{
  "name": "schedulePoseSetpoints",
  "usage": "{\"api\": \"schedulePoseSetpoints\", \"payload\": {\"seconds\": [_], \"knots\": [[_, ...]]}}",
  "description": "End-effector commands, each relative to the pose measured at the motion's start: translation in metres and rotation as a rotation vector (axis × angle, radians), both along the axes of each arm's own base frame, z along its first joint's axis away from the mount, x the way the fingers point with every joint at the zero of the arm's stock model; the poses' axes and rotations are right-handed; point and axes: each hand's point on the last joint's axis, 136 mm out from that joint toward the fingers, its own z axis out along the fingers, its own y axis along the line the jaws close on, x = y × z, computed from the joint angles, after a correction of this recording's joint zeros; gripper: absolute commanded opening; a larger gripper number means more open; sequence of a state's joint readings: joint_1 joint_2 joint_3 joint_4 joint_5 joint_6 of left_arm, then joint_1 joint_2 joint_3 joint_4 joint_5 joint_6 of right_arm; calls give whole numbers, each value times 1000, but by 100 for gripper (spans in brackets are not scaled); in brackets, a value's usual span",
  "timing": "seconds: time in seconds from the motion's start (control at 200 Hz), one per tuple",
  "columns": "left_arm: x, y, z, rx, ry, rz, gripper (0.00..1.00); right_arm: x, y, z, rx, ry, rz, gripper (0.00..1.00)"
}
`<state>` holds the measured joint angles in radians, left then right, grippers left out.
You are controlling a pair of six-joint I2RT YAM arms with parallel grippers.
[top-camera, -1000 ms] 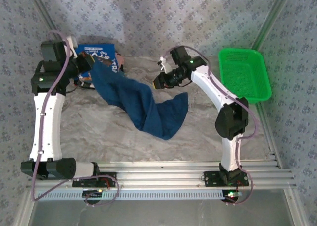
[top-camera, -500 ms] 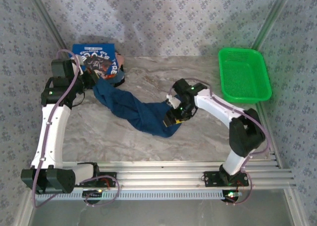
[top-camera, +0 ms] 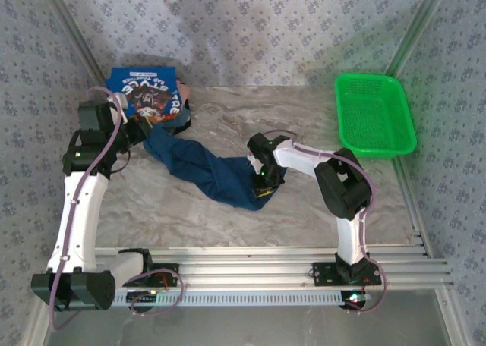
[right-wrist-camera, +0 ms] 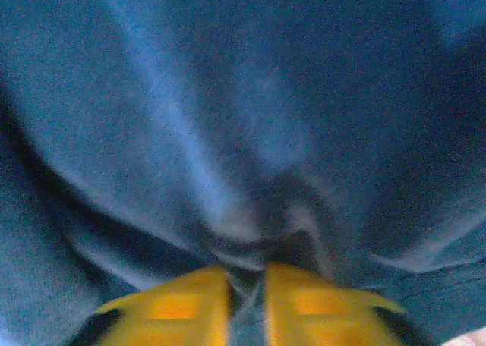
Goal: Fold and stack the t-shirts
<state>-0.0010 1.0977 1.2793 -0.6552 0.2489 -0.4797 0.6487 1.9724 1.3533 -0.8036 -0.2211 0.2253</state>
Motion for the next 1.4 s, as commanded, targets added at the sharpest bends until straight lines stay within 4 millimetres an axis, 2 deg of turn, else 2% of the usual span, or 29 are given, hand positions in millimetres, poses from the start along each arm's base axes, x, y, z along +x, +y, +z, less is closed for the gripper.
{"api": "schedulePoseSetpoints", "payload": {"seconds": [0.0,0.16,0.335,0.47,0.645,0.839,0.934,1.069,1.134,1.174,1.239,1.294,1.339,1.394], "knots": [[-7,3,11,7,-37,3,0,16,-8,3,-36,-62,-52,1],[-13,5,16,23,-42,7,0,21,-8,64,88,-140,-37,0],[-21,6,30,20,-66,17,0,2,-12,127,226,-130,5,0],[-25,7,50,19,-109,23,0,-14,-21,160,292,-86,25,0],[-29,10,81,25,-179,39,0,-22,-29,204,405,-53,12,0],[-36,13,108,24,-251,64,0,-21,-39,239,527,-28,-55,0],[-36,14,104,22,-250,68,0,-11,-44,231,573,17,-139,0],[-23,8,73,-33,-195,53,0,3,-53,179,468,145,-191,0],[-17,8,53,-53,-162,62,0,22,-56,154,424,154,-202,0],[-14,6,41,-62,-140,56,0,35,-54,141,420,157,-226,6],[-9,5,19,-76,-100,58,0,71,-62,119,397,112,-302,16],[-4,4,1,-89,-66,57,0,105,-70,107,395,49,-370,33],[0,1,-11,-102,-34,53,0,126,-76,105,391,1,-405,38],[4,-2,-20,-117,-7,45,0,135,-77,116,383,-49,-394,49]]}}
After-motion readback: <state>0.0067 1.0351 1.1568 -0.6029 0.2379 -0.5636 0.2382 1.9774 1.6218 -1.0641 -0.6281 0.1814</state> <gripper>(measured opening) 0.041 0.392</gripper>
